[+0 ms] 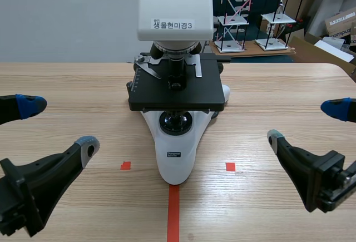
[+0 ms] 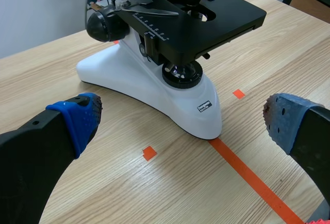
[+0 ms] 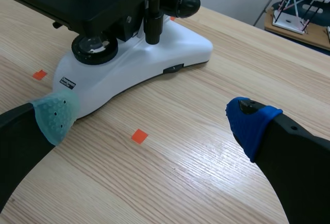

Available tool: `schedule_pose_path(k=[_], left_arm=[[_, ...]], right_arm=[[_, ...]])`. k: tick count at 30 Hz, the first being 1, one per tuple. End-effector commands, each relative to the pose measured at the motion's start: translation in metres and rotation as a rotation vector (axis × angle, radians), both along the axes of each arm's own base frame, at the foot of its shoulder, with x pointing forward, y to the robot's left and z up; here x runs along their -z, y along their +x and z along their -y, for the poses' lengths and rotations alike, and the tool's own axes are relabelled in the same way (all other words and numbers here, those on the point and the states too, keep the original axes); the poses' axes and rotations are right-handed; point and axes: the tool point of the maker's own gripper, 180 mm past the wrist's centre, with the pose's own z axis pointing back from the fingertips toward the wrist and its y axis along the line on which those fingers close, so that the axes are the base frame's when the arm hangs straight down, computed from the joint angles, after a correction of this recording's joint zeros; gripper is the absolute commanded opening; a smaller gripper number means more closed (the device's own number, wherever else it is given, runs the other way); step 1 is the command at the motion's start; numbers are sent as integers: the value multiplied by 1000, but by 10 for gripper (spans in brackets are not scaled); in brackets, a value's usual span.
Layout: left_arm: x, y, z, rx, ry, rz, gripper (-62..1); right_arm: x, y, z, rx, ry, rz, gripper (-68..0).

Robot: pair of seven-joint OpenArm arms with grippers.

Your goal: Point at the coarse focus knob

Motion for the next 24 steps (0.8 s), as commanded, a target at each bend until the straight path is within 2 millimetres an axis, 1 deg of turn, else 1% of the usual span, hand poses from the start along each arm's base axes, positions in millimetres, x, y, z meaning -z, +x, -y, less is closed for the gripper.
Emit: schedule_pose_path(k=[1,21,23,24], left_arm=[[-7,0,1,-3,-21,19,14],[-7,1,1,-5,-20,20,14],[-7,1,1,-5,-20,20,14],[-7,1,1,-5,-20,20,14]], right_arm=[[-8,2,0,-7,-2,21,-50],[-9,3,0,-15,-5,28,-50],[-9,3,0,-25,-16,28,-77],[-10,3,0,-33,-23,28,-107]])
